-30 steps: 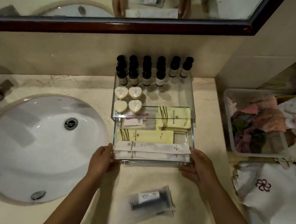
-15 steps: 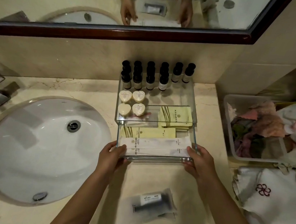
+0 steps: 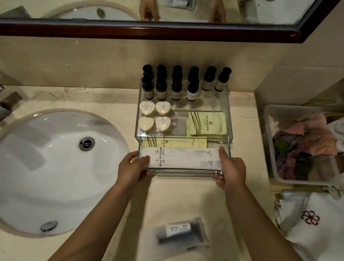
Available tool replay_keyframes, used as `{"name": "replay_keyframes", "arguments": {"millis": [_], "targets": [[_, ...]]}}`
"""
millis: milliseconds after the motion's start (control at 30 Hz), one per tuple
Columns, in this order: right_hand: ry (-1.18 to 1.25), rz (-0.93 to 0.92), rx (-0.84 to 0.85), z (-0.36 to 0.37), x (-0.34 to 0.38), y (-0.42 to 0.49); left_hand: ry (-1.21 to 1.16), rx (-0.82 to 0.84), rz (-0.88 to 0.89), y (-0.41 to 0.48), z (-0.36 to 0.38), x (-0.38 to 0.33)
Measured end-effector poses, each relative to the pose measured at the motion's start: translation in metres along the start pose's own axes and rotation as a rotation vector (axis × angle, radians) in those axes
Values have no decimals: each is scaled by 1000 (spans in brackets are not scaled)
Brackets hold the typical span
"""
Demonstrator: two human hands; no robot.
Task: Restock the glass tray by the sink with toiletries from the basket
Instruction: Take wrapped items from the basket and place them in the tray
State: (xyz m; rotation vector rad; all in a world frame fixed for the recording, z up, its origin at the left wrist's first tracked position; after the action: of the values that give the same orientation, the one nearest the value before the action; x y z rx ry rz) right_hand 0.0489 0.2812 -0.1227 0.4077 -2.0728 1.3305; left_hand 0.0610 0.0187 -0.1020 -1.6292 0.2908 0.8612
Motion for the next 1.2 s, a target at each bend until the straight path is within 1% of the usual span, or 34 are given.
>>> {"name": "replay_keyframes", "arguments": {"millis": [100, 267, 367, 467, 533, 600, 800, 1000, 1200], "targets": [[-45, -43, -30, 5, 5, 1, -18, 15, 1, 1, 1, -2], [-34, -138, -82, 7, 14, 3, -27, 12, 20, 5, 3, -4], [-117, -247, -77, 5, 9, 4, -27, -2, 37, 7, 3, -3], [-214, -416, 26, 4, 4, -9, -27, 3, 36, 8, 3, -1], [-192, -471, 122, 5, -1, -12, -25, 4, 34, 8, 3, -1], [-165, -468, 168, 4, -2, -13, -23, -1, 36, 9, 2, 0], [-118, -439, 162, 5, 1, -7, 2, -37, 68, 13, 3, 1], [-25, -385, 132, 7, 2, 2, -25, -48, 57, 16, 4, -3], [-12, -354, 82, 12, 8, 9, 13, -40, 68, 19, 4, -4]]}}
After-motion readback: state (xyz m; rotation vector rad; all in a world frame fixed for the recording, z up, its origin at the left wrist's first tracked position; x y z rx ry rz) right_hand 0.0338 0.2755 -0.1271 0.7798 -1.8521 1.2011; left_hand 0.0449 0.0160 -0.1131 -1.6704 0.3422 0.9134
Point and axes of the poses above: each hand's wrist, its own y-axis towards the middle knuckle, its own z-axis out of the palm, x = y × z, the point moved 4 cm from there along y, towards the middle knuckle, and after that the axes turned 1 degree about -z, right-handed, at the moved point
